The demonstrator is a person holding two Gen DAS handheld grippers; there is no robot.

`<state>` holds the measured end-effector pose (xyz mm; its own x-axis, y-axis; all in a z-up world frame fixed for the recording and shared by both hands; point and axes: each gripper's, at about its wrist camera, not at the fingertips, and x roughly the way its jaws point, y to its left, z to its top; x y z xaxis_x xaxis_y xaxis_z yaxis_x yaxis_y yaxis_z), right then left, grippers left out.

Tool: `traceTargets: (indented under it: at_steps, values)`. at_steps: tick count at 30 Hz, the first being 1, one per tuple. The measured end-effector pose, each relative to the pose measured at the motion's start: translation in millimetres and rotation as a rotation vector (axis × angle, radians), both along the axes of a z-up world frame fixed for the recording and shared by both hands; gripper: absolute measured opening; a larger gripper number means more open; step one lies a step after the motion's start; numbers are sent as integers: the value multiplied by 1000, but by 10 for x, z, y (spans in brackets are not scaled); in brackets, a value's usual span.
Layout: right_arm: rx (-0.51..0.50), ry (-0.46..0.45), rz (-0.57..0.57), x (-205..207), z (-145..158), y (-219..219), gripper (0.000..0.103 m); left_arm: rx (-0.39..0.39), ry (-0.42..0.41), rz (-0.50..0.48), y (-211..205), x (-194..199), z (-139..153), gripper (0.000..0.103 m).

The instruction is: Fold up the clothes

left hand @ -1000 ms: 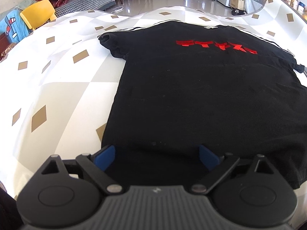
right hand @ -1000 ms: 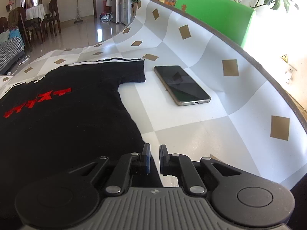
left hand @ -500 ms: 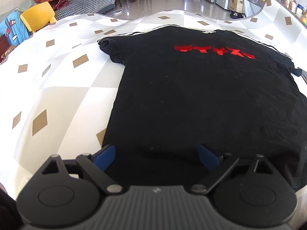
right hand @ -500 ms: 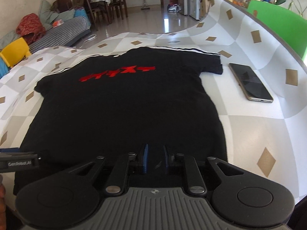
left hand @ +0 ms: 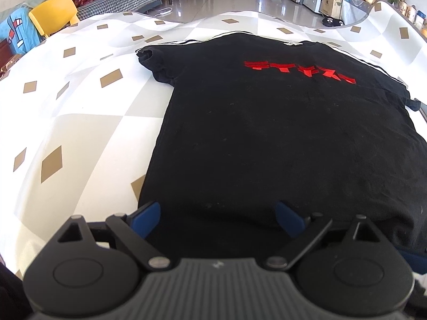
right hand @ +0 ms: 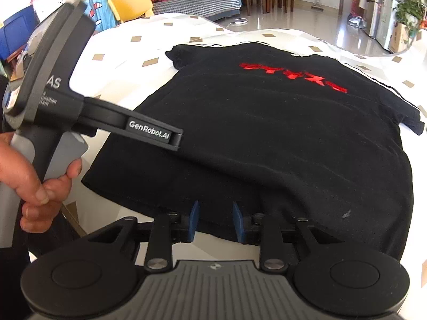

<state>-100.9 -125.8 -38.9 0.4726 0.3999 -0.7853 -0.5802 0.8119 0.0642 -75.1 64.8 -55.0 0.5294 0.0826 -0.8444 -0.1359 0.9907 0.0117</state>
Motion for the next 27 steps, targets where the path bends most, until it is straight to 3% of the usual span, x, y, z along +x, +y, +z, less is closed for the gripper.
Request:
traceTargets:
  at_steps: [9,19,21,25,27]
  values:
    - [-92,-47,91,-105,-130,179,42,-31,21,30,76,19,-20,94]
    - [-277,-184,198,-259,-368,408,49,-57,25,58,153,53,-28,94]
    - [-287,-189,195,-256,-376,419,43,-58,23,65,166,54,-23,94]
    - [-306,-198,188,-251,-389,439,12,-59,19,73,181,53,-13,94]
    - [-303,-189,188,-247,-374,439,8,-56,17,75,185,51,-9,94]
